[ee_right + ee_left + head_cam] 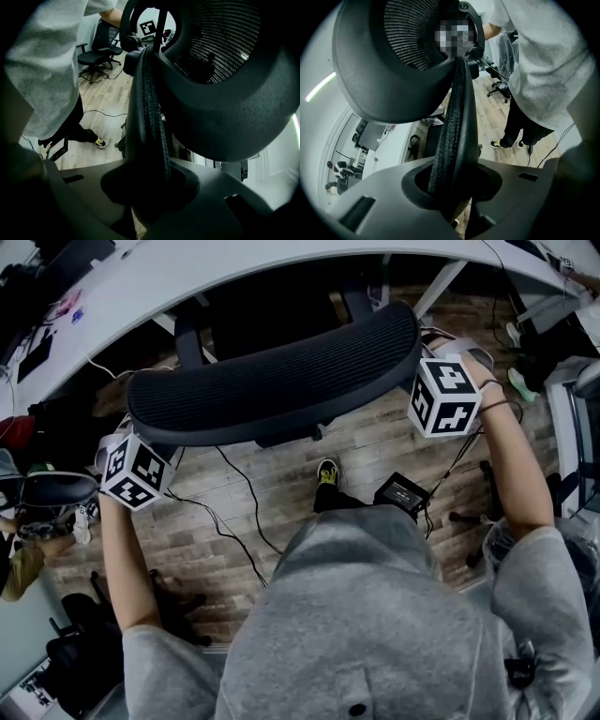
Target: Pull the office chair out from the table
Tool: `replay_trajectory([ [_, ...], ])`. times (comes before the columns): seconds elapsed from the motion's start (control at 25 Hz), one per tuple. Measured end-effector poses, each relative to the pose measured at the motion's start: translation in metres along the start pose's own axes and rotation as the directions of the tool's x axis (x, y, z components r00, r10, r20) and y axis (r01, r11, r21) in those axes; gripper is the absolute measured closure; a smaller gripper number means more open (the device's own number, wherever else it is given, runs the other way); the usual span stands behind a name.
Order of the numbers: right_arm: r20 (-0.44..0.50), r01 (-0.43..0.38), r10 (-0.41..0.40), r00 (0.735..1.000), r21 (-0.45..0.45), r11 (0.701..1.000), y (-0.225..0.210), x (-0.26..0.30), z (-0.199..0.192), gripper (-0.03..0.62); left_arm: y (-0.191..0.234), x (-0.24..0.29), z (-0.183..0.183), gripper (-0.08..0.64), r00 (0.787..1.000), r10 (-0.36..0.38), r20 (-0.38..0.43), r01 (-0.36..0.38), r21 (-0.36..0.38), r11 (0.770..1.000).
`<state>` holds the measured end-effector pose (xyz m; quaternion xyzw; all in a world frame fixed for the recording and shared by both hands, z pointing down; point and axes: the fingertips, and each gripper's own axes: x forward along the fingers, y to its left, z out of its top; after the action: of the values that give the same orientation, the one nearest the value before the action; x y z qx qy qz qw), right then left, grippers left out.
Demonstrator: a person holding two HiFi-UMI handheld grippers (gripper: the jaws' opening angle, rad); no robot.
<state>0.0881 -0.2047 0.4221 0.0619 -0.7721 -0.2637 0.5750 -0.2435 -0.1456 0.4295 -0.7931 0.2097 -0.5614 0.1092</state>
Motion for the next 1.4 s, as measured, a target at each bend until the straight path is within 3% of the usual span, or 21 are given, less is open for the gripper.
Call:
replay_trajectory([
  [0.92, 0.01, -0.011, 0.011, 1.0, 0.002, 1.0, 0.104, -0.052, 0.03, 0.494, -0.103, -0.049, 0.002, 0.443, 1.0, 0.001, -0.002, -0.001, 0.004, 1.0],
  [1.4, 0.022, -0.019, 0.019, 1.0, -0.017, 1.0, 0.171, -0.087, 0.039, 0.494, -0.179, -0.082, 0.014, 0.436, 0.999, 0.034, -0.006, -0.034, -0.03, 0.999],
])
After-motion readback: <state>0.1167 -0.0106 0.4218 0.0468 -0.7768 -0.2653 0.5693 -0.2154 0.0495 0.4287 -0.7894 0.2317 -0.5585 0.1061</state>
